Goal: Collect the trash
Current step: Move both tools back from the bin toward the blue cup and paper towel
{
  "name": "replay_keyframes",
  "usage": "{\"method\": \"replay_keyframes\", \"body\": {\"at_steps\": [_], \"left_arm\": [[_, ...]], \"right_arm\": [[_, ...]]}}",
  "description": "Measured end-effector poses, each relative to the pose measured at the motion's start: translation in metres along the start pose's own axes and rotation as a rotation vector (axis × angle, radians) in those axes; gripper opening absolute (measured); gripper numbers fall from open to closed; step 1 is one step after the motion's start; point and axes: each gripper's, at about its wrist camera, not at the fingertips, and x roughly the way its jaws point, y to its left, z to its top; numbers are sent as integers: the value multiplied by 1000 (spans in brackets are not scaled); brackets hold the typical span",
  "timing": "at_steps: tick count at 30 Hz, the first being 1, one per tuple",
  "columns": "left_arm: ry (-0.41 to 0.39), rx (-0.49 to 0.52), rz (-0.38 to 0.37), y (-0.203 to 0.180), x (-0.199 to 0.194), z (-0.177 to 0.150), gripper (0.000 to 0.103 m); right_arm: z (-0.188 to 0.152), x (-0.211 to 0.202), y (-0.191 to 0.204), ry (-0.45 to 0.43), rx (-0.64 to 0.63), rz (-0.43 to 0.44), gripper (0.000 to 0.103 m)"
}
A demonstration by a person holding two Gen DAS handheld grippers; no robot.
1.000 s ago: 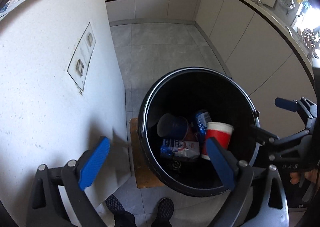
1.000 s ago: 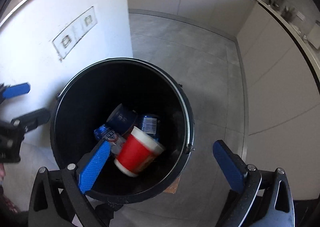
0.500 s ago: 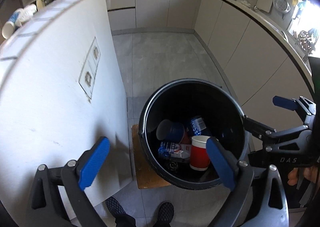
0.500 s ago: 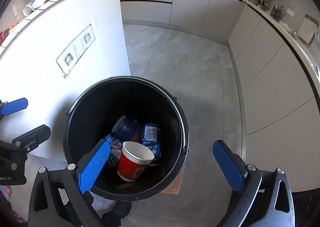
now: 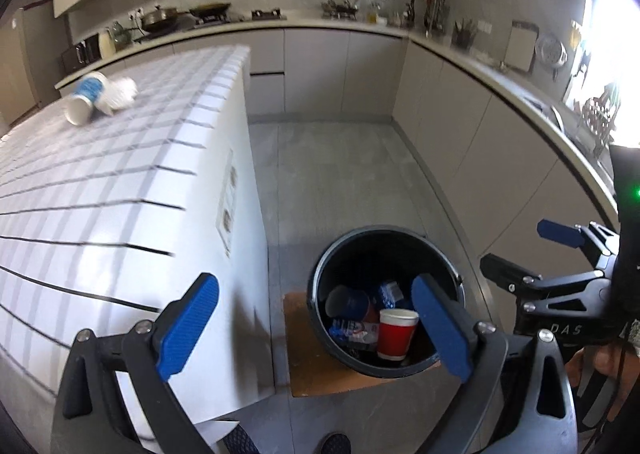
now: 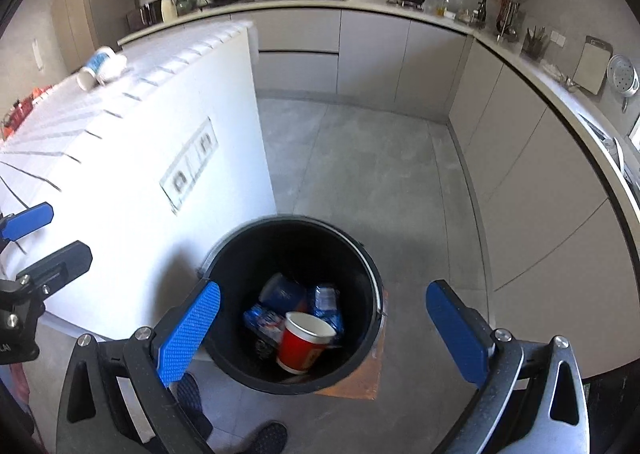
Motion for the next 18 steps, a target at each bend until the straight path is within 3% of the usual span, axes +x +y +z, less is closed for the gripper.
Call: {"method": "replay_keyframes", "body": {"at_steps": [9,18], "left_arm": [[-89,-61,46,43,-42,3,98],[-145,-180,175,135,-63,7,98]], "right_arm": [[29,-43,45,-101,-16,64,103],[74,-47,119,-134,-83,176,103]]}}
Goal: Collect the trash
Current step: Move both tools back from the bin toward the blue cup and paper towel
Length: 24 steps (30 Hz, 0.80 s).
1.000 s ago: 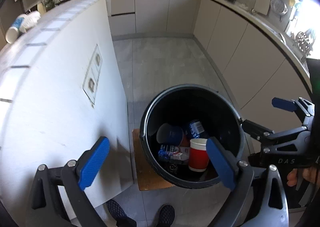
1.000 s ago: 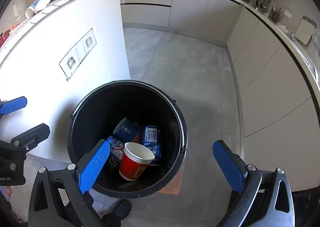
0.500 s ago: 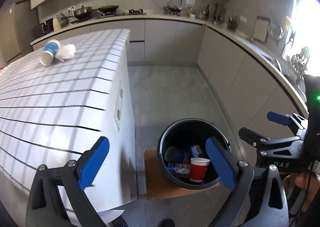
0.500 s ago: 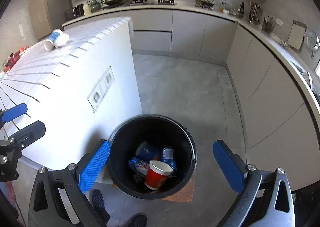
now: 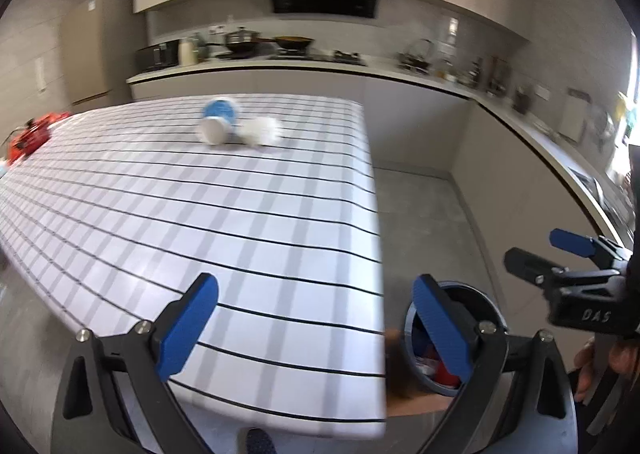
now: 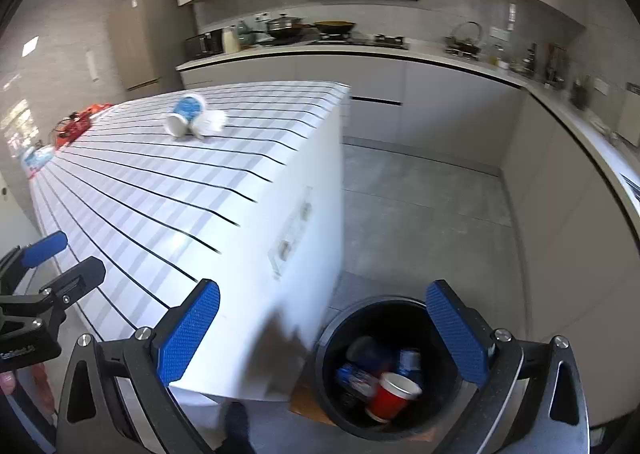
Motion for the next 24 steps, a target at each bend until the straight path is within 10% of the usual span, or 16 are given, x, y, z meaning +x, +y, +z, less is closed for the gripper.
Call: {"method": "replay_keyframes", "body": {"at_steps": [24], "left_arm": [[89,-52,58,161,145,97,99]], "right_arm": [[151,179,156,39,-51,67,90]]}}
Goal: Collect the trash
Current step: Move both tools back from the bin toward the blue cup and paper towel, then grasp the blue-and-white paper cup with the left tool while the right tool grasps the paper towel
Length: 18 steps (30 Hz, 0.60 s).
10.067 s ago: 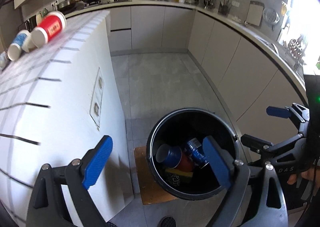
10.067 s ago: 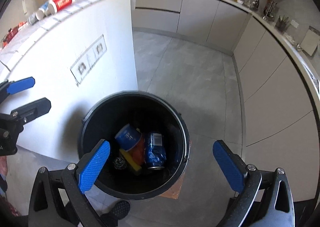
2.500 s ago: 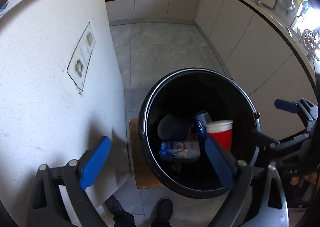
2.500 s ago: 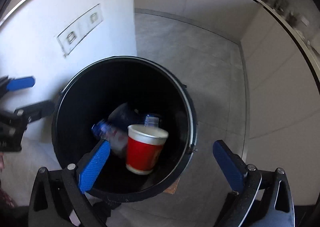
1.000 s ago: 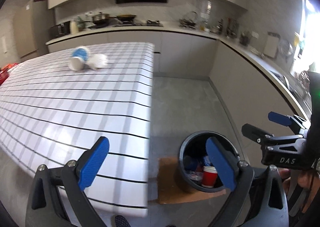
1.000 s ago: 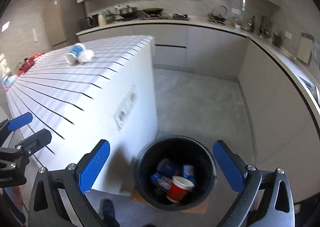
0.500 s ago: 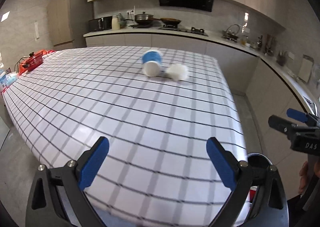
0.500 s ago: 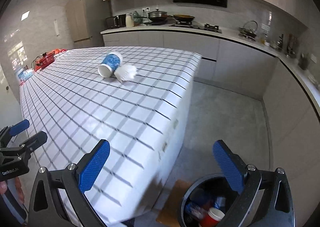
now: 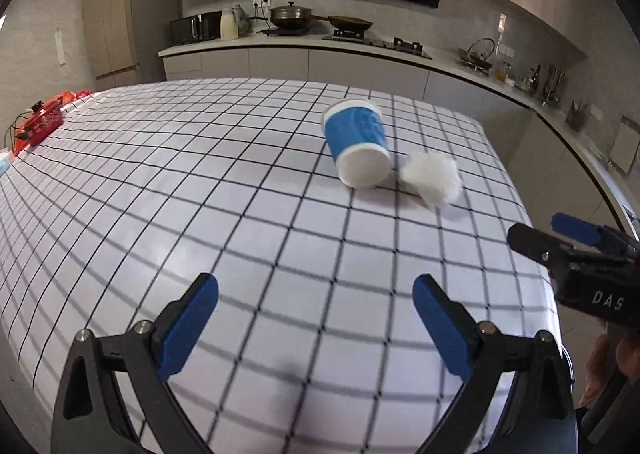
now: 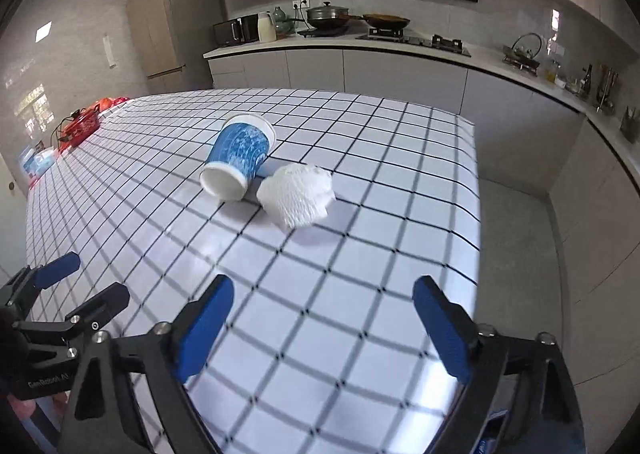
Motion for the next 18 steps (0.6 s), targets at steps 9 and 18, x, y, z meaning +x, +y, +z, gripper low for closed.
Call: {"method": "replay_keyframes", "body": {"at_steps": [9,18], "left_arm": [[31,3,-12,16,43,27,99],[43,4,-64,-9,78,62,99]], "right_arm": [[33,79,5,96,3,58,68],[69,123,-31,109,71,35,60]]}}
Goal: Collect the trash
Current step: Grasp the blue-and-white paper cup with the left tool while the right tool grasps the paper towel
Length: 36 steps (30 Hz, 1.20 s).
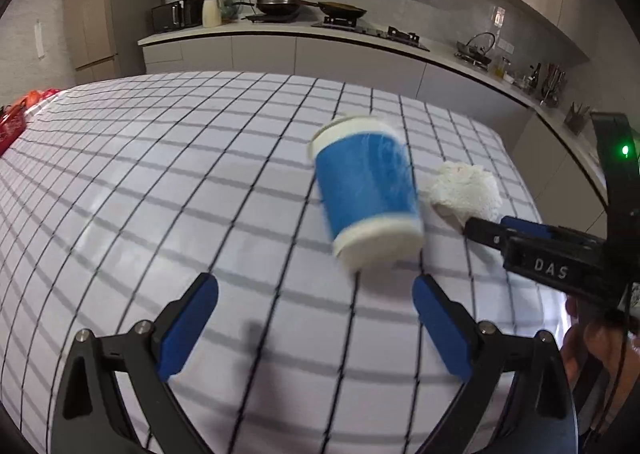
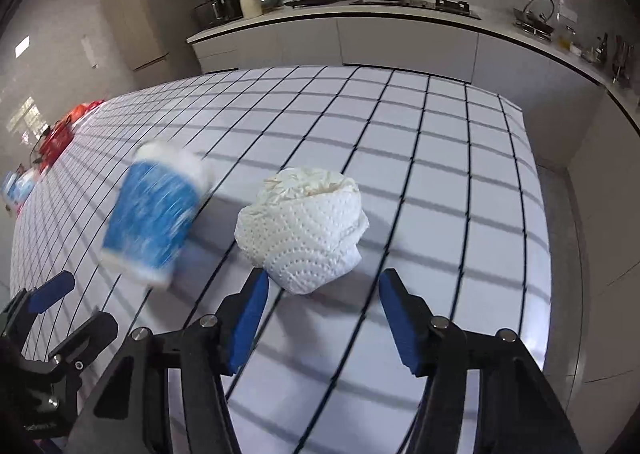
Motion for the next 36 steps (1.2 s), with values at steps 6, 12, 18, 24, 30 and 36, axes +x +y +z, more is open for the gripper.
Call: {"method": "replay_keyframes", "body": {"at_steps": [6,12,18,24,30,36], "left_arm": [[-7,-12,-41,-14,21,25,98],[16,-22,-22,2,39,42,94],[56,-22,-3,22,56,50,79],[46,-47,-7,36,61,58,79],[45,-30,-13,36,64,61,72],[21,-51,-72,41,56,57,56]], "right_arm": [[18,6,-16,-3,17,34,60],[28,14,-13,-6,-4,69,60],[45,31,-5,-5,-21,81,60],[61,42,8,-16,-66,32,69],[81,50,12,-28,-78,35,73],[72,49,11,-3,-64,63,34]]}}
